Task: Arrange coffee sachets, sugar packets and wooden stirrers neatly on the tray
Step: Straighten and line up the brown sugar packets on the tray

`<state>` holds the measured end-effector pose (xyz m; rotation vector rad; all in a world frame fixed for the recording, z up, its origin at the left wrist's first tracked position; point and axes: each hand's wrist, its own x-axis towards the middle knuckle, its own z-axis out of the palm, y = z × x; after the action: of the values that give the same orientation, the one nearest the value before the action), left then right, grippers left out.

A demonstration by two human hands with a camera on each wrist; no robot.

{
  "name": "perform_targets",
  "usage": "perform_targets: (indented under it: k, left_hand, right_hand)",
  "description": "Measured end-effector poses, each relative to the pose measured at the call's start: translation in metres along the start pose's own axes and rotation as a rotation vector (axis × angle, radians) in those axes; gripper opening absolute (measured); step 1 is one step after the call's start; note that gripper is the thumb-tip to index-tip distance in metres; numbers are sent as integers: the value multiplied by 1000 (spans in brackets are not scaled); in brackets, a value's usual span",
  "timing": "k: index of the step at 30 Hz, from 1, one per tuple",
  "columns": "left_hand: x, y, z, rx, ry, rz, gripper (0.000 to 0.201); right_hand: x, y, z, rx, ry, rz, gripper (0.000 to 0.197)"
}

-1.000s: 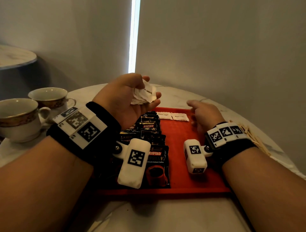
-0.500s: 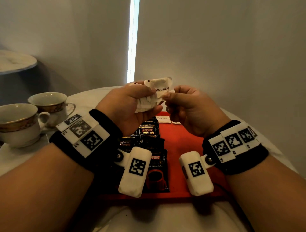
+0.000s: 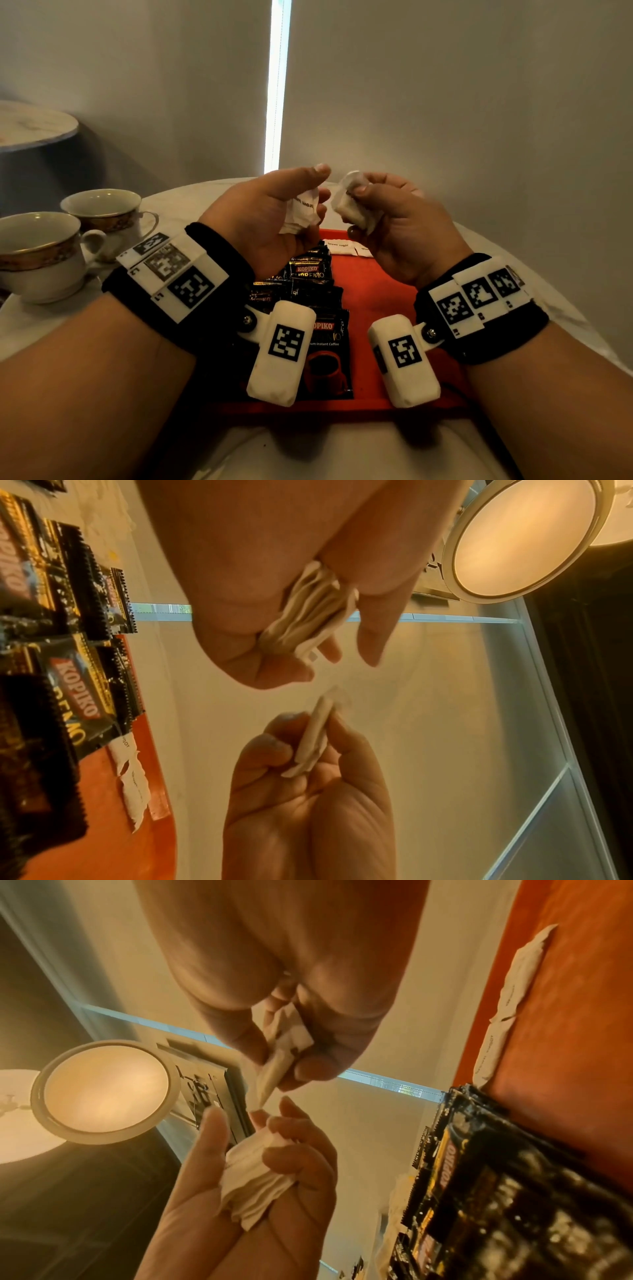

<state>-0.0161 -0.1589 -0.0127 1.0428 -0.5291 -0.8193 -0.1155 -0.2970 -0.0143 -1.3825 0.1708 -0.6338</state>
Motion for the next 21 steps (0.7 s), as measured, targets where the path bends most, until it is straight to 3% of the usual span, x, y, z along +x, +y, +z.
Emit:
perform_targets:
  k: [4,8,10,12,18,21]
  left_hand:
    - [-5,-1,3,126,-119,46,17]
    - [-2,-1,2,130,-3,52,20]
    - [-1,0,3,93,32,67,10]
    - [0,0,2,79,52,78,5]
    - [1,0,1,49,59,62,18]
    - [3,0,0,33,72,80,14]
  right_hand:
    - [-5,-1,6,-11,-47,-1,15]
    - [-4,0,5,-30,-18,-13,23]
    - [-2,1,4,-12,12,-3,14]
    - [-1,0,2,-6,43,3,6]
    - [-1,0,3,7,69,6,6]
    - [-2,1,3,14,56,13,5]
